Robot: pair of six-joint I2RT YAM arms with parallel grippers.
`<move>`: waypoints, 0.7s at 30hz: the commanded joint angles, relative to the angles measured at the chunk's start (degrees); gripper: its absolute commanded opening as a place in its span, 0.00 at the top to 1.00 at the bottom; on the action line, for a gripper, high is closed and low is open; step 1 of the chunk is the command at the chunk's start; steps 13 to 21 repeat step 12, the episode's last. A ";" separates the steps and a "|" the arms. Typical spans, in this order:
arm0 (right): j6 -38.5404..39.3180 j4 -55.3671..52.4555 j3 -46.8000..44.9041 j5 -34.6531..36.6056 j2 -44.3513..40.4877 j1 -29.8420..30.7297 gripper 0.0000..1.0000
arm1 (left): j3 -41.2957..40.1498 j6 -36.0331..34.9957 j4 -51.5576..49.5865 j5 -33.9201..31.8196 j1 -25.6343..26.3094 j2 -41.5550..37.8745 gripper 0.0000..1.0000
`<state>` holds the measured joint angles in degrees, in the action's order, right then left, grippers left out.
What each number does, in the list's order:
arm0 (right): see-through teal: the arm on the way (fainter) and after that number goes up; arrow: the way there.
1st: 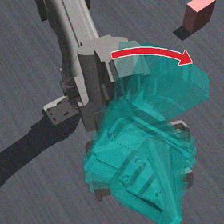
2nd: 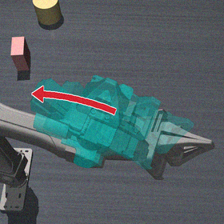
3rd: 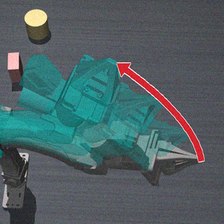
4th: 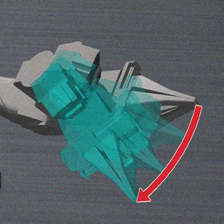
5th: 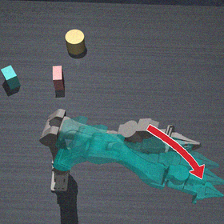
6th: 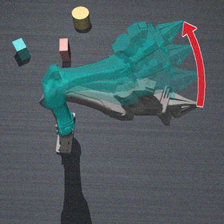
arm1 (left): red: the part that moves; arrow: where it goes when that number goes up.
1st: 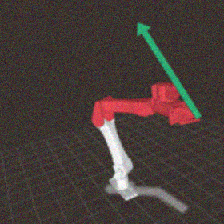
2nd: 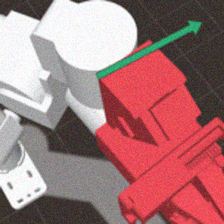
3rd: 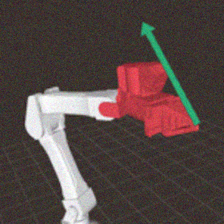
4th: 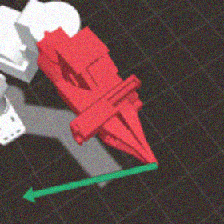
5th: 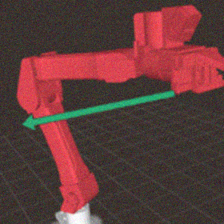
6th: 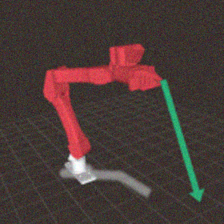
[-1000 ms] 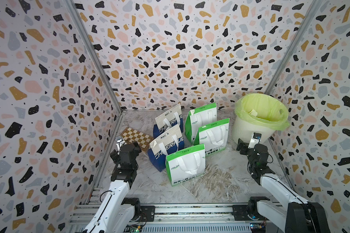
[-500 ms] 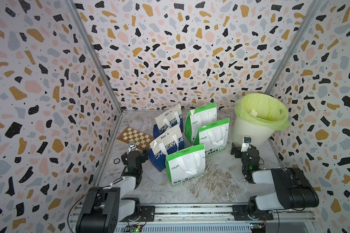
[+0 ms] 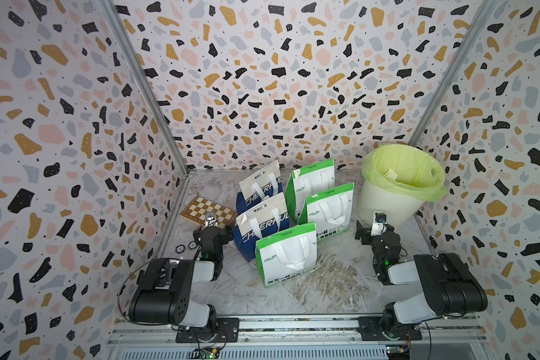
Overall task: Shred takeout receipts and throw away
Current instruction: Reset both arms
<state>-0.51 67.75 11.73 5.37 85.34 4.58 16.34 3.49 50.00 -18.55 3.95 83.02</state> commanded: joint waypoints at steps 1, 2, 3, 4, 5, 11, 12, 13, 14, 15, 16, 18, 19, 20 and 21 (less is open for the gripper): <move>0.89 1.42 0.49 -0.44 -0.70 0.43 0.00 | 0.41 -1.50 4.12 -0.47 0.78 0.19 0.00; 0.95 1.34 0.57 -0.49 -0.70 0.44 0.00 | 0.41 -1.56 3.97 -0.60 0.88 0.07 0.00; 1.20 1.36 0.59 -1.48 -0.51 0.24 0.00 | 0.33 -1.67 4.15 -0.74 1.10 0.05 0.00; 1.91 -0.12 1.65 -5.25 -0.06 -0.60 0.00 | 0.00 -1.99 4.68 -1.14 1.59 0.04 0.00; 2.09 -0.93 2.11 -6.86 0.25 -1.03 0.00 | -0.28 -2.71 5.38 -1.91 2.28 0.14 0.00; 2.04 0.17 1.21 -6.16 -0.51 -0.71 0.00 | -1.75 -4.63 9.89 -4.90 4.57 0.93 0.00; 2.04 0.24 1.05 -6.14 -0.62 -0.62 0.00 | -1.73 -4.62 9.94 -5.16 4.75 0.96 0.00; 2.04 0.24 1.05 -6.14 -0.62 -0.62 0.00 | -1.73 -4.62 9.94 -5.16 4.75 0.96 0.00; 2.04 0.24 1.05 -6.14 -0.62 -0.62 0.00 | -1.73 -4.62 9.94 -5.16 4.75 0.96 0.00; 2.04 0.24 1.05 -6.14 -0.62 -0.62 0.00 | -1.73 -4.62 9.94 -5.16 4.75 0.96 0.00; 2.04 0.24 1.05 -6.14 -0.62 -0.62 0.00 | -1.73 -4.62 9.94 -5.16 4.75 0.96 0.00; 2.04 0.24 1.05 -6.14 -0.62 -0.62 0.00 | -1.73 -4.62 9.94 -5.16 4.75 0.96 0.00; 2.04 0.24 1.05 -6.14 -0.62 -0.62 0.00 | -1.73 -4.62 9.94 -5.16 4.75 0.96 0.00; 2.04 0.24 1.05 -6.14 -0.62 -0.62 0.00 | -1.73 -4.62 9.94 -5.16 4.75 0.96 0.00; 2.04 0.24 1.05 -6.14 -0.62 -0.62 0.00 | -1.73 -4.62 9.94 -5.16 4.75 0.96 0.00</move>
